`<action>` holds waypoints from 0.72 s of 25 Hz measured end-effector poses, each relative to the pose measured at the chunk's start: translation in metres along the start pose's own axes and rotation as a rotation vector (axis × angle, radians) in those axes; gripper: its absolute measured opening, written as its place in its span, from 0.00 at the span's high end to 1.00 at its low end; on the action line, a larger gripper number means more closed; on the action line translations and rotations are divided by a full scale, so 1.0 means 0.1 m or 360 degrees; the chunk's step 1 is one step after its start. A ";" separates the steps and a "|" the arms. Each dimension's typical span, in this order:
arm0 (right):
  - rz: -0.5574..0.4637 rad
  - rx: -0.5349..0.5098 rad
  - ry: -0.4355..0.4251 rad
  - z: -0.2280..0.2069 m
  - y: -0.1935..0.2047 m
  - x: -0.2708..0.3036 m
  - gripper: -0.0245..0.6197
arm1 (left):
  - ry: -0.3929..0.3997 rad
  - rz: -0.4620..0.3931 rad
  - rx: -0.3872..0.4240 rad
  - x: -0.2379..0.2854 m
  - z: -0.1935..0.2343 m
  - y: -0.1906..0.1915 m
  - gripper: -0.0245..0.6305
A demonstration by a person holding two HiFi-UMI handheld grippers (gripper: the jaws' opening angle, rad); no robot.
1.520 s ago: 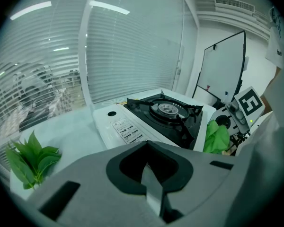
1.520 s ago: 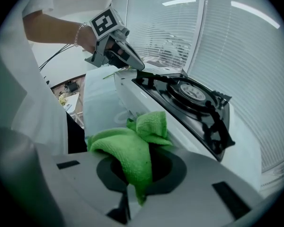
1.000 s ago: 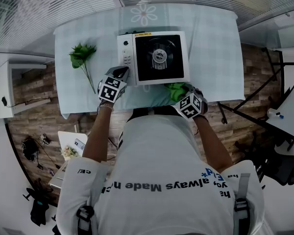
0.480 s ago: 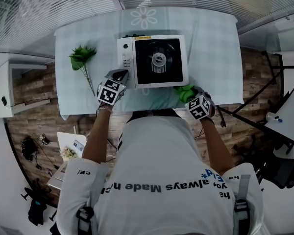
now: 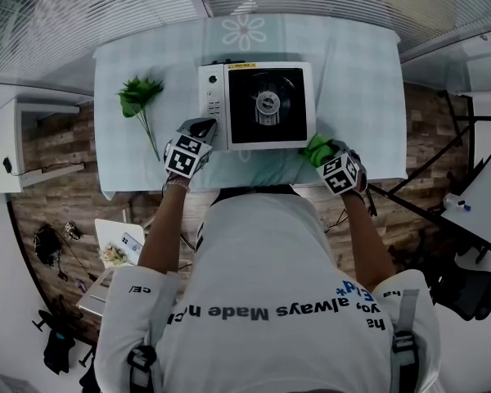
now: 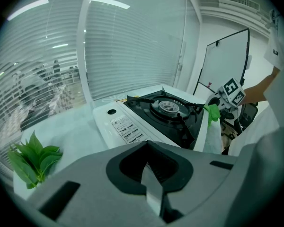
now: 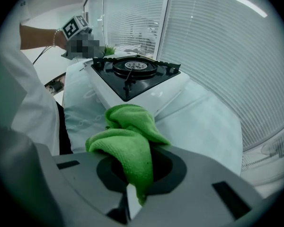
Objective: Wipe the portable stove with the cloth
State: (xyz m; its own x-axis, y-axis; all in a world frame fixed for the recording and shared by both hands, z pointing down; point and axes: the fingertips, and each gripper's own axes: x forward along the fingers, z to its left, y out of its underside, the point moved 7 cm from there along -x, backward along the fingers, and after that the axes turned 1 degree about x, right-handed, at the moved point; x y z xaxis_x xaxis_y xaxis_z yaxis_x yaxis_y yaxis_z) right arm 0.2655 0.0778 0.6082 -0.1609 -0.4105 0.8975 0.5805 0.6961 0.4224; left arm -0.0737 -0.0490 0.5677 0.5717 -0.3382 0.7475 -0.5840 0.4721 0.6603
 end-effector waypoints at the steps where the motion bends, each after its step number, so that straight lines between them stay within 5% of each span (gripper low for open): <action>1: 0.0002 -0.0013 0.0003 -0.03 -0.01 0.01 0.93 | 0.0003 -0.0002 -0.0005 0.00 0.00 0.00 0.94; 18: 0.0112 -0.0206 0.0064 -0.24 -0.21 0.19 0.93 | 0.0028 -0.0014 -0.0037 0.00 0.01 0.00 0.94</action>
State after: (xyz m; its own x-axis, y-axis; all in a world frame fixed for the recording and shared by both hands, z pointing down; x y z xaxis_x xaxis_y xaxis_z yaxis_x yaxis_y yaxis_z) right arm 0.2691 0.0415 0.6138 -0.0859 -0.3884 0.9175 0.6879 0.6430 0.3366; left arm -0.0743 -0.0501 0.5677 0.5870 -0.3280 0.7402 -0.5655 0.4882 0.6647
